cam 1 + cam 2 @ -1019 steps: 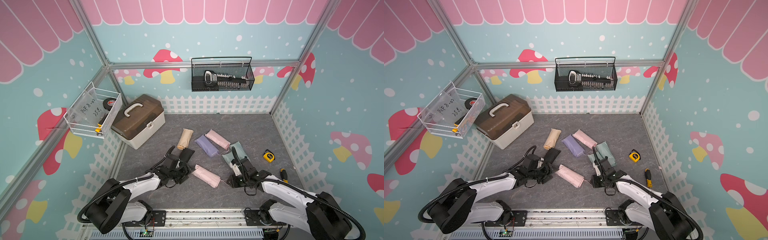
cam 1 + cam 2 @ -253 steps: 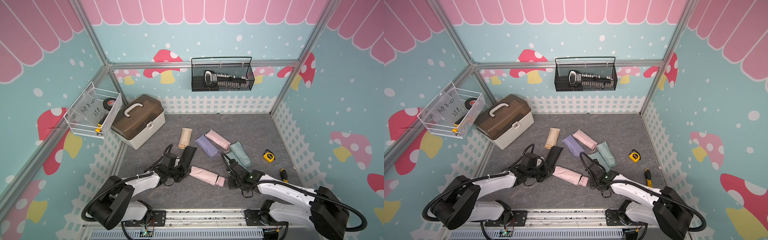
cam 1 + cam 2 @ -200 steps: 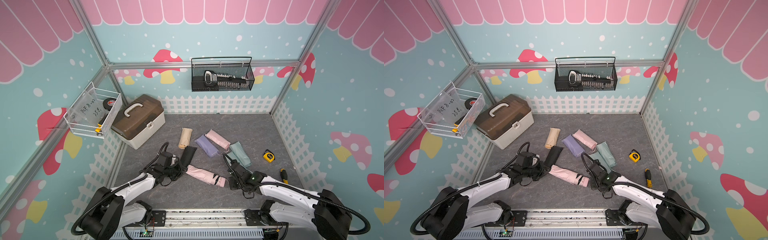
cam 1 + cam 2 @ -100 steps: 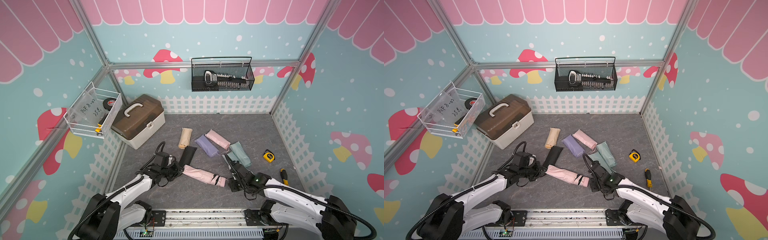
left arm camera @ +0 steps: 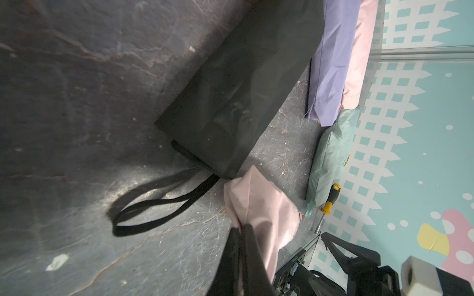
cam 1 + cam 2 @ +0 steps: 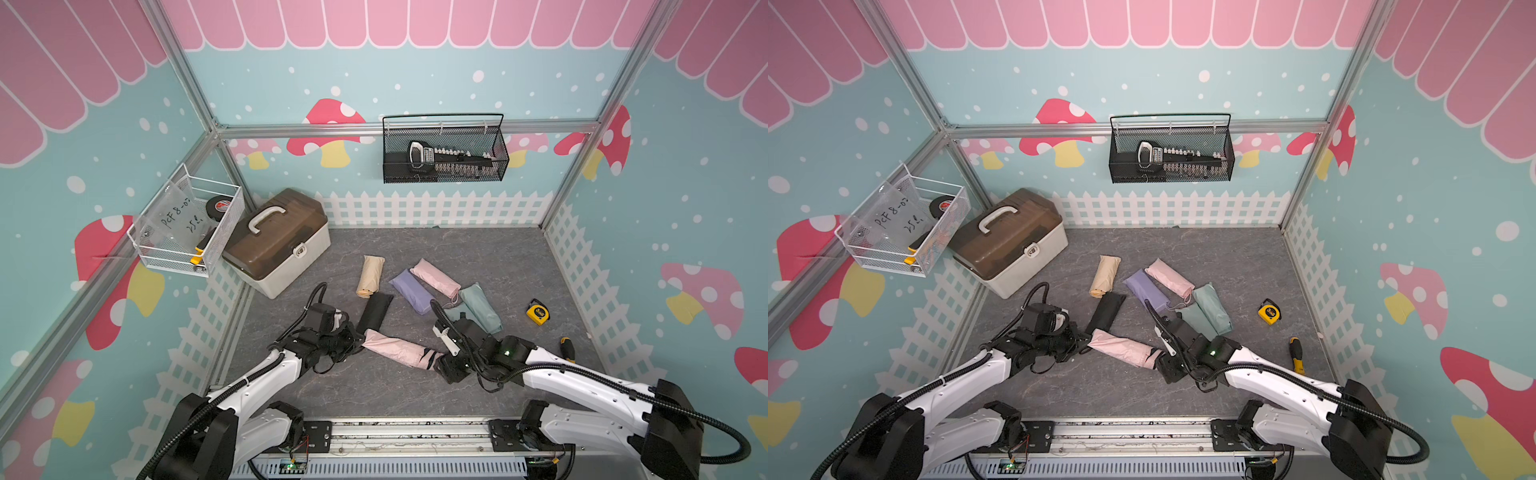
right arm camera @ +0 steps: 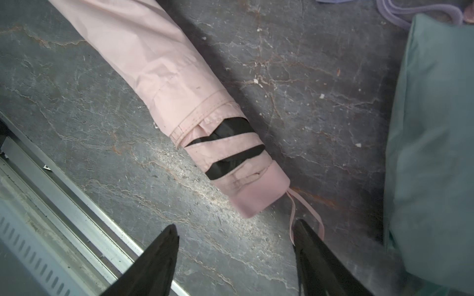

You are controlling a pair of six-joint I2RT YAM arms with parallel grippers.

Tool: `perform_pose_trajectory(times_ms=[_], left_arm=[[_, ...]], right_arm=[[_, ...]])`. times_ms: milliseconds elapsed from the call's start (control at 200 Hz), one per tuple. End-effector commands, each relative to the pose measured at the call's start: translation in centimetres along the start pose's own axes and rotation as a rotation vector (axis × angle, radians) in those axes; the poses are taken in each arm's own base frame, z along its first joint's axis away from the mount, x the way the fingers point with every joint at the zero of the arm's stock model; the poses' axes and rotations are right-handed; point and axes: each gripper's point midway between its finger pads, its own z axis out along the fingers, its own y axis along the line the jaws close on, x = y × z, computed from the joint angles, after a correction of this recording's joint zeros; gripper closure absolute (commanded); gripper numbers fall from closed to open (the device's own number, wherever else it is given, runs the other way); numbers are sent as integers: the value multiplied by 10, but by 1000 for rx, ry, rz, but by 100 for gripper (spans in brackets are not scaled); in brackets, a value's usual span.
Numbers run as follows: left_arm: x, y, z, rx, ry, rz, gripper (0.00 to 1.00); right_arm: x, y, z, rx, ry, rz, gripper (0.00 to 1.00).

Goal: Take umbrellas out of sleeves
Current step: Take out the umbrella from the umbrella sleeve.

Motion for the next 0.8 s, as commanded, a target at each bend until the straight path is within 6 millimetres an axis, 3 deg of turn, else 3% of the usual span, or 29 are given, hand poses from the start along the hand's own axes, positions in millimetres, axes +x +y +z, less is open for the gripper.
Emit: perform_pose_trajectory(times_ms=[0, 135, 275, 500, 796], left_arm=[[-8, -8, -4, 12, -25, 19, 100], [-10, -9, -6, 10, -30, 21, 100], [-11, -8, -4, 6, -24, 21, 100], [-11, -6, -3, 5, -22, 17, 100], [-11, -6, -3, 7, -19, 17, 100]], right_arm=[[-2, -6, 8, 54, 20, -82, 24], [-3, 1, 24, 22, 55, -150, 6], [-6, 6, 37, 8, 102, -219, 2], [-19, 7, 59, 28, 123, -297, 1], [0, 18, 94, 9, 232, -320, 5]])
